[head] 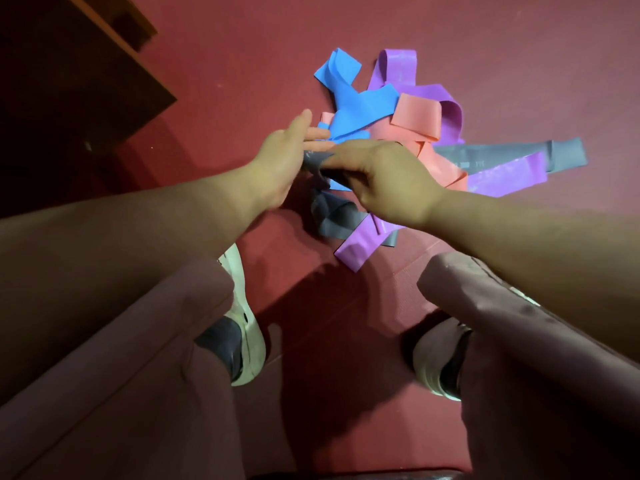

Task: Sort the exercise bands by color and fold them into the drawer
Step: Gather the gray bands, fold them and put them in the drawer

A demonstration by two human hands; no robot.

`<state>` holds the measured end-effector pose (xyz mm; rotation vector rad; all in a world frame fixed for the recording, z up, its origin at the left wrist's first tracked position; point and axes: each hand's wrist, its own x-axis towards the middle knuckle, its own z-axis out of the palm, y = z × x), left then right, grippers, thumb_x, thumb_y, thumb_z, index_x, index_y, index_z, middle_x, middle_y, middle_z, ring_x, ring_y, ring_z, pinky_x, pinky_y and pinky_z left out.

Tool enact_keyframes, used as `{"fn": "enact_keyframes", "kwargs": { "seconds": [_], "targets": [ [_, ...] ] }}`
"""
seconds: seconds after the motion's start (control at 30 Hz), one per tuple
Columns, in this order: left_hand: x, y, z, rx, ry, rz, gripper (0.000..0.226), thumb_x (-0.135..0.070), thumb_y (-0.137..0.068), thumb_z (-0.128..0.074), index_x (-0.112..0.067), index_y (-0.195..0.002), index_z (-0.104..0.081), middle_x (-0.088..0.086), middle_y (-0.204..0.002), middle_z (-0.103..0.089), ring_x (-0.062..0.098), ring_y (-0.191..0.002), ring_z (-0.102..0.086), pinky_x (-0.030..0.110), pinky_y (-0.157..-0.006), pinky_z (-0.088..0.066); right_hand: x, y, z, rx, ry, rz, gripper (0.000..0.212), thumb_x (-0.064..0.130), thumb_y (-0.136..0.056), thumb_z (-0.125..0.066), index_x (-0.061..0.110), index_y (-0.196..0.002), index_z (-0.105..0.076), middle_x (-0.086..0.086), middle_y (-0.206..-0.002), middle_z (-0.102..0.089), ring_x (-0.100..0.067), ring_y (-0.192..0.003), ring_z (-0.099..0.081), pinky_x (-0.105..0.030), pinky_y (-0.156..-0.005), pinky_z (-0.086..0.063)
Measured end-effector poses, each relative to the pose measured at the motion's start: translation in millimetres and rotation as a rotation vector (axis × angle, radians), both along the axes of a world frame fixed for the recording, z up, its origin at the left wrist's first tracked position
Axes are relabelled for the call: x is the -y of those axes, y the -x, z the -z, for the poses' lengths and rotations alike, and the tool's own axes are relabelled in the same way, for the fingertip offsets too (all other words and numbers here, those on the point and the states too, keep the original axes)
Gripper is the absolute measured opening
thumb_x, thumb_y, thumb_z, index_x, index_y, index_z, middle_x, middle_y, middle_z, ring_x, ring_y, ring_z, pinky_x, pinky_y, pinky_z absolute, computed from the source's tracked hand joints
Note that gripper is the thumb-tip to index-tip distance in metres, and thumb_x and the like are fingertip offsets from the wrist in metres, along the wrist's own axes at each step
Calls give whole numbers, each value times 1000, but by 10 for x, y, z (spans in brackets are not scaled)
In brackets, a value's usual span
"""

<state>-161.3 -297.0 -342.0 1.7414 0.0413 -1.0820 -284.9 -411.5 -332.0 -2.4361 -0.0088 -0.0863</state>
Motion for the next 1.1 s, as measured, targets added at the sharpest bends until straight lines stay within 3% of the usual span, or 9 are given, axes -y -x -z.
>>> {"fn": "enact_keyframes", "kwargs": {
  "seconds": [0.17,0.27,0.43,0.53,0.67,0.8,0.9,0.97,1.1],
  "targets": [
    [-124,-97,-33,-210,53,11,86,-74,-89,-29,-2,-98,-75,28,-109,-68,41,-101,-61,47,-97,-46,-15,-53,-62,69,90,-109,46,9,-74,-37,21,-100,-74,5,-104,-72,-29,-85,-64,-41,-66,-51],
    [-151,-60,-31,-203,27,5,86,-74,-89,-25,-5,-101,-74,26,-106,-69,36,-88,-62,41,-77,-50,7,-33,-48,76,168,-76,47,10,-70,-32,20,-90,-73,7,-92,-72,-29,-76,-57,-31,-63,-37],
    [-202,77,-4,-192,-27,144,89,-68,-95,-12,-1,-105,-70,20,-86,-70,28,-73,-68,29,-63,-54,76,75,27,-29,336,50,37,12,-75,-52,22,-106,-70,13,-114,-68,-31,-102,-54,-35,-76,-26],
    [-227,121,-11,-219,-40,153,75,-65,-97,-21,-8,-98,-70,10,-83,-73,23,-74,-69,27,-66,-55,92,109,65,-223,217,105,46,31,-77,-52,28,-121,-63,17,-130,-57,-27,-114,-44,-35,-83,-25],
    [-276,165,34,-148,-26,105,23,-30,-98,-54,-12,-102,-68,12,-99,-71,25,-89,-67,44,-90,-53,45,119,126,-441,68,196,49,34,-84,-62,34,-132,-54,9,-147,-41,-28,-133,-30,-38,-103,-22],
    [-264,218,-9,-155,8,99,14,-18,-98,-53,-14,-103,-65,3,-85,-70,12,-69,-67,25,-62,-56,-14,12,166,-621,-337,504,34,39,-83,-58,46,-116,-62,6,-147,-37,-19,-139,-25,-39,-116,-20],
    [-258,281,-44,-165,-14,181,12,-22,-99,-52,-18,-96,-63,-5,-68,-65,8,-56,-60,20,-53,-43,-26,-49,93,-564,-719,623,19,36,-83,-57,23,-76,-69,-3,-105,-56,-12,-97,-53,-35,-88,-45],
    [-262,327,-69,-210,-24,219,16,-26,-99,-51,-19,-89,-61,-6,-66,-66,11,-60,-64,23,-56,-39,-6,-62,44,-525,-855,678,24,29,-90,-60,8,-82,-68,-6,-87,-56,-16,-78,-52,-34,-71,-45],
    [-255,332,-92,-299,-60,216,47,-48,-98,-33,-13,-105,-64,3,-85,-73,17,-72,-70,27,-59,-44,-7,-79,-20,-514,-880,740,21,16,-90,-56,16,-69,-60,-3,-69,-53,-15,-56,-46,-28,-53,-37]
  ]
}}
